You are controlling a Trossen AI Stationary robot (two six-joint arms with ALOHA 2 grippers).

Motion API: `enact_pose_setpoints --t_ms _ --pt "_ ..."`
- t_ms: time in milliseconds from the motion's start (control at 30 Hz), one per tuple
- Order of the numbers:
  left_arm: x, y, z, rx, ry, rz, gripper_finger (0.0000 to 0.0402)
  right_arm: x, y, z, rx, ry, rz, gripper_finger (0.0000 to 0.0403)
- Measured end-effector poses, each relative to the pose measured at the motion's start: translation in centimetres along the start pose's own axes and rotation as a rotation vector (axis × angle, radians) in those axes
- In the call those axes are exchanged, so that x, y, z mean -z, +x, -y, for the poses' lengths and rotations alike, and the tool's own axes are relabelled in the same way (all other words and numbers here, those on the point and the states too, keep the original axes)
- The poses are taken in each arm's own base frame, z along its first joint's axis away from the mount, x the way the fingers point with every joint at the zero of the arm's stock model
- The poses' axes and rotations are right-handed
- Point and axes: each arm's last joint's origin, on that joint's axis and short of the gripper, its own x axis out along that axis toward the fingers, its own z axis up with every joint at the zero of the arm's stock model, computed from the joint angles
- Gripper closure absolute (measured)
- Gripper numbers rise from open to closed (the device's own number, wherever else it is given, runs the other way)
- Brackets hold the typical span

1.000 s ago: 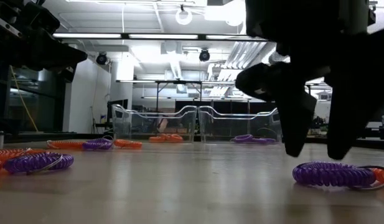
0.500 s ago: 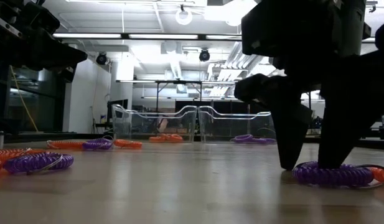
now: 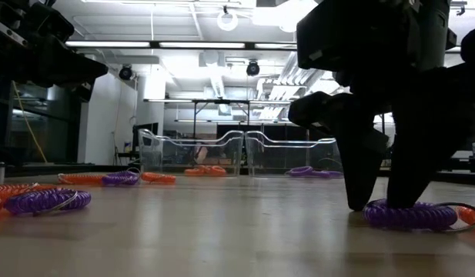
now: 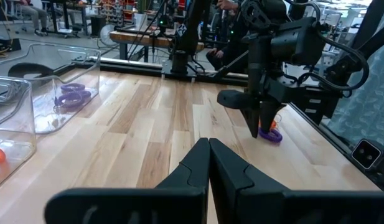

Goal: Sort spring keychains
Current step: Put the violet spring keychain into the right transparent bin

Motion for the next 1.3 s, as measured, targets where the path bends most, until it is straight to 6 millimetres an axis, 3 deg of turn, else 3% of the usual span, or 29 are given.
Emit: enact_pose_setpoints --t_ms 367,700,1300 --pt "0.0 0.0 0.0 0.0 0.0 0.0 0.0401 0.1 0.0 0.0 -0.016 0.0 -0.009 0.039" --pt "0.0 0.0 0.0 -0.001 0.0 0.0 0.0401 0.1 -0.3 0.2 -0.028 0.066 -0.002 0.0397" --pt "0.0 0.0 0.0 -0.002 0.0 0.0 0.0401 -0.8 -6.1 2.6 0.096 0.203 0.158 0.0402"
